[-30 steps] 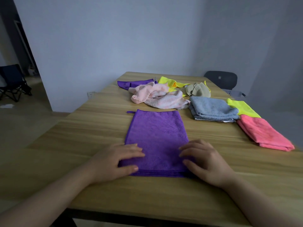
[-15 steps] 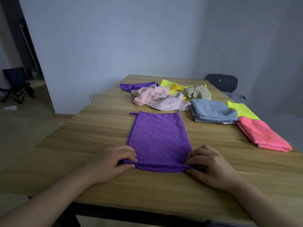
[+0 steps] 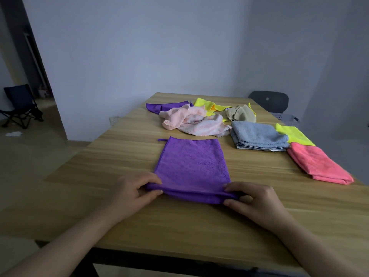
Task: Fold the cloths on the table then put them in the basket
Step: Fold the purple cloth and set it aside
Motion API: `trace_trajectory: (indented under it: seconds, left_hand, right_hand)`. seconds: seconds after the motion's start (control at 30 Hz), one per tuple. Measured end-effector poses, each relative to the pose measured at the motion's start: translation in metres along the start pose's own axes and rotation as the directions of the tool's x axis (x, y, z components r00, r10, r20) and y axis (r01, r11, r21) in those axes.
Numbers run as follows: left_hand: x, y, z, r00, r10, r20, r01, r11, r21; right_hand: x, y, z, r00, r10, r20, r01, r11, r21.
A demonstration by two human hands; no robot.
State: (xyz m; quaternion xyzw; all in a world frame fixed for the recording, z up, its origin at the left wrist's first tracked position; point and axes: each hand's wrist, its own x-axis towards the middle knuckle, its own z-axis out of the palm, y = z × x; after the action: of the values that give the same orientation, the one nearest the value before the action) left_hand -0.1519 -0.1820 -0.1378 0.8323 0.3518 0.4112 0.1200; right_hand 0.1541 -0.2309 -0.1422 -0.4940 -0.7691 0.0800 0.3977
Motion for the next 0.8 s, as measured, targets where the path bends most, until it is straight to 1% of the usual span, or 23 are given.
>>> trace_trajectory:
  seconds: [0.07,0.13,0.17,0.27,0.37,0.4,0.47,0.53,0.6,0.67,0.73,0.8]
  left_hand:
    - [-0.001,0.000,-0.001,0.999,-0.015,0.042,0.013,0.999,0.033]
    - [-0.001,0.000,0.000,0.994,-0.079,0.073,0.072,0.993,0.094]
    - [-0.001,-0.001,0.001,0.994,-0.097,0.052,0.090,0.988,0.126]
    - [0.000,-0.001,0.002,0.997,-0.066,-0.036,0.071,0.979,0.188]
    - [-0.002,0.004,-0.002,0.998,-0.040,-0.049,0.047,0.985,0.164]
    - [-0.003,0.006,-0.004,0.998,-0.038,-0.047,0.045,0.988,0.149]
    - [-0.007,0.009,-0.006,0.995,-0.081,-0.050,0.086,0.992,0.097]
    - [-0.014,0.012,-0.008,0.988,-0.153,-0.029,0.153,0.988,-0.007]
    - [-0.018,0.015,-0.011,0.985,-0.173,0.024,0.175,0.978,-0.111]
    - [-0.016,0.016,-0.013,0.971,-0.229,0.063,0.237,0.951,-0.197]
    - [-0.009,0.017,-0.012,0.954,-0.298,0.044,0.299,0.918,-0.261]
    - [0.005,0.016,-0.008,0.941,-0.339,-0.017,0.316,0.893,-0.319]
  right_hand:
    - [0.000,0.000,-0.002,0.998,0.044,0.041,-0.044,0.999,0.009]
    - [0.000,0.000,-0.002,0.995,0.052,0.088,-0.046,0.997,-0.064]
    - [0.001,0.001,-0.001,0.995,0.043,0.091,-0.034,0.995,-0.096]
    - [0.001,0.002,0.001,0.999,-0.006,0.036,0.013,0.983,-0.182]
    - [-0.004,-0.001,0.001,0.993,-0.117,0.006,0.112,0.939,-0.325]
    - [-0.005,-0.003,0.000,0.992,-0.129,0.001,0.121,0.930,-0.348]
    - [-0.009,-0.006,-0.002,0.991,-0.130,0.008,0.126,0.941,-0.313]
    - [-0.015,-0.009,-0.006,0.995,-0.102,0.017,0.103,0.969,-0.222]
    - [-0.020,-0.013,-0.012,0.999,-0.038,0.031,0.041,0.993,-0.113]
    - [-0.021,-0.018,-0.017,0.998,0.047,0.050,-0.045,0.998,-0.040]
    - [-0.016,-0.021,-0.019,0.988,0.140,0.061,-0.142,0.989,0.033]
    - [-0.003,-0.025,-0.019,0.982,0.186,0.022,-0.188,0.976,0.109]
